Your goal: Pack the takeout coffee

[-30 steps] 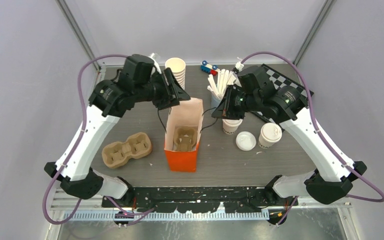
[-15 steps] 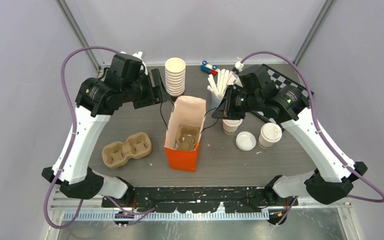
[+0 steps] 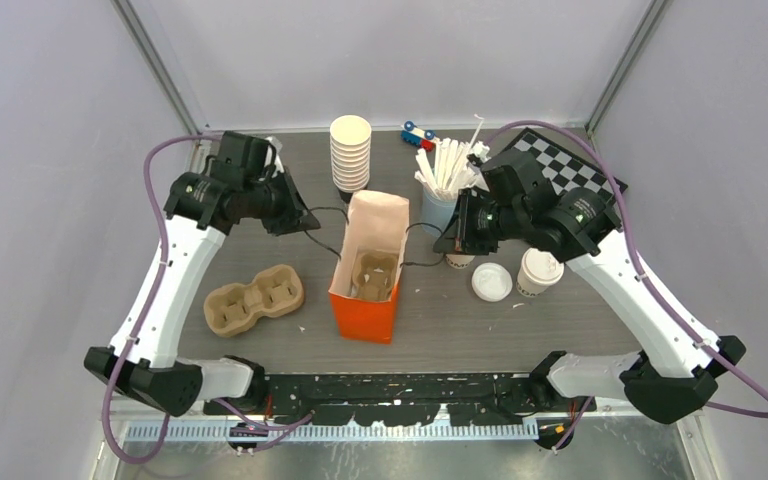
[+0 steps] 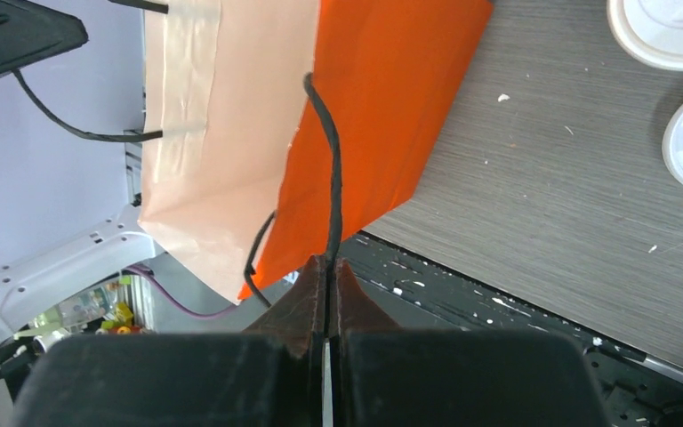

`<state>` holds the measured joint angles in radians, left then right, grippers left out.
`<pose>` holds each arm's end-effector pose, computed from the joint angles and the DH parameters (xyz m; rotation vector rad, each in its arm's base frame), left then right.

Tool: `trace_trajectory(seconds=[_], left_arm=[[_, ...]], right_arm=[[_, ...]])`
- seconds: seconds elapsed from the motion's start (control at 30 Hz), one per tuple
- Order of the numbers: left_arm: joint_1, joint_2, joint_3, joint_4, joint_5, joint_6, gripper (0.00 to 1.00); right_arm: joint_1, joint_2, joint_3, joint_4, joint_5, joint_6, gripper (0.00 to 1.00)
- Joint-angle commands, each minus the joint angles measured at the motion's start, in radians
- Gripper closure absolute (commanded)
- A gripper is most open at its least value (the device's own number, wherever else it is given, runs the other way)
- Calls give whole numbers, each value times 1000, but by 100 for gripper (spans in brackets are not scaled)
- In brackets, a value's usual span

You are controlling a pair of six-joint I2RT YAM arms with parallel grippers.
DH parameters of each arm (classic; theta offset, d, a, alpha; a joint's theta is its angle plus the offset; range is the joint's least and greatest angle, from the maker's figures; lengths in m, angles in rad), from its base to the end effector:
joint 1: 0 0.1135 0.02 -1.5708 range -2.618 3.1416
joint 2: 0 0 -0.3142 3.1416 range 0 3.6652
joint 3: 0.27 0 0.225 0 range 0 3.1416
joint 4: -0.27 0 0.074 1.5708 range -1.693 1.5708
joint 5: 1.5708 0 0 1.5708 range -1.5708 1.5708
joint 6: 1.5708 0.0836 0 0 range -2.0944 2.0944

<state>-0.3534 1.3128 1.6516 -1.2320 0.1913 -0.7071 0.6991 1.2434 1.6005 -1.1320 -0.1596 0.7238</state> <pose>0.2030 -0.0918 0.4244 -0.3665 2.5449 -0.6707 0.1545 0.1472 0.4335 -0.0533 2.5098 0.8406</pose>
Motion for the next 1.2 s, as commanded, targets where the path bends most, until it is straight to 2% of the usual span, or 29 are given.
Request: trace_trajectory(seconds=[0.0, 0.1, 0.27, 0.47, 0.67, 0.83, 0.93, 1.0, 1.1, 1.17], left_arm=[[29, -73, -106, 200, 220, -105, 100], [48, -103, -204, 229, 272, -175, 100], [71, -116, -267, 193, 238, -174, 100], [74, -82, -272, 177, 220, -113, 100], [85, -75, -189, 143, 165, -89, 96], [85, -142, -358, 300, 223, -174, 97], [85, -170, -376, 320, 220, -197, 96], [85, -169, -330, 279, 202, -174, 89], [85, -148, -238, 214, 185, -133, 68], [85, -138, -162, 185, 170, -121, 58]], right_arm=[[-4, -41, -60, 74, -13, -34, 100], [-17, -53, -93, 91, -16, -34, 100], [-30, -65, -142, 110, -39, -35, 100], [-42, -49, -159, 118, -47, -48, 100], [-47, -63, -173, 124, -28, -55, 100], [-54, -73, -216, 164, -38, -60, 100], [-57, -69, -201, 166, -45, -69, 99], [-56, -72, -180, 163, -33, -78, 97], [-57, -74, -111, 143, -20, -80, 87], [-57, -74, -60, 132, -21, -73, 77]])
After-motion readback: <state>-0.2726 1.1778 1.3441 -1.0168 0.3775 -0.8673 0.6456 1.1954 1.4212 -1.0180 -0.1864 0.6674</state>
